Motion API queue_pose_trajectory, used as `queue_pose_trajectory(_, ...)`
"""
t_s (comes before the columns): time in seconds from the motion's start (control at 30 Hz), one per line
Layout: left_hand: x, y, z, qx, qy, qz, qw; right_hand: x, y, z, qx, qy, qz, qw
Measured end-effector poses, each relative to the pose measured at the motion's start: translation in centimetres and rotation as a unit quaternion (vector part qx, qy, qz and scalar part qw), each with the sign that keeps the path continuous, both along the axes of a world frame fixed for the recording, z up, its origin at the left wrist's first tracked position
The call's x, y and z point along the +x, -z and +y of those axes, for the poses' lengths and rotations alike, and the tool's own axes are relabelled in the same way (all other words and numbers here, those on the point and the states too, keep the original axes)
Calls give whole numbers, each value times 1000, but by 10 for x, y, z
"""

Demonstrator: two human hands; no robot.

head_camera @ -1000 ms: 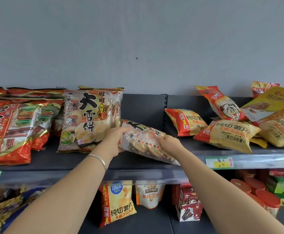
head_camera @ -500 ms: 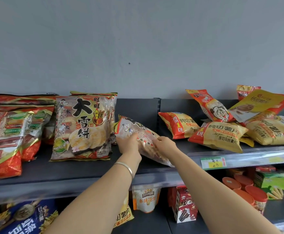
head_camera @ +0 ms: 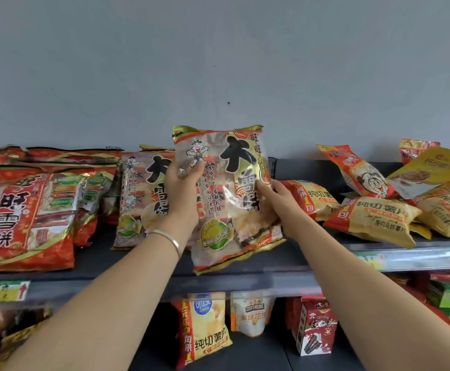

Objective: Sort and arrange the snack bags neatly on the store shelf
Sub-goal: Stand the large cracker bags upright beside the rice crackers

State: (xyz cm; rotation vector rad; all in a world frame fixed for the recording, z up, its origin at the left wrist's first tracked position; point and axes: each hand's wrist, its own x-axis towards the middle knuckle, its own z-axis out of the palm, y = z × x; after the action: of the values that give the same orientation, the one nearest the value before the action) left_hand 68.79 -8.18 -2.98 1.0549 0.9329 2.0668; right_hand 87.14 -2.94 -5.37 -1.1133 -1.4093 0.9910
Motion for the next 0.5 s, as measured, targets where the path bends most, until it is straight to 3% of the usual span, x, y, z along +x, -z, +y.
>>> queue_pose_trajectory(0.1, -42, -4, -3, -6, -29, 57, 998, -27, 2, -6, -24, -108, 81, 991)
queue_pose_trajectory(0.17, -68, -2, -2, -20, -48, 74, 996, -52, 5, -5, -21, -123, 106, 987)
queue_pose_trajectory(0.33, -119, 12, -3, -68, -99, 134, 984, -124, 11, -2, 0, -88, 110, 990)
queue_pose_trajectory(0.5, -155, 45, -2, -189, -150, 278, 930, -169, 33, 0, -5, -34, 43, 998)
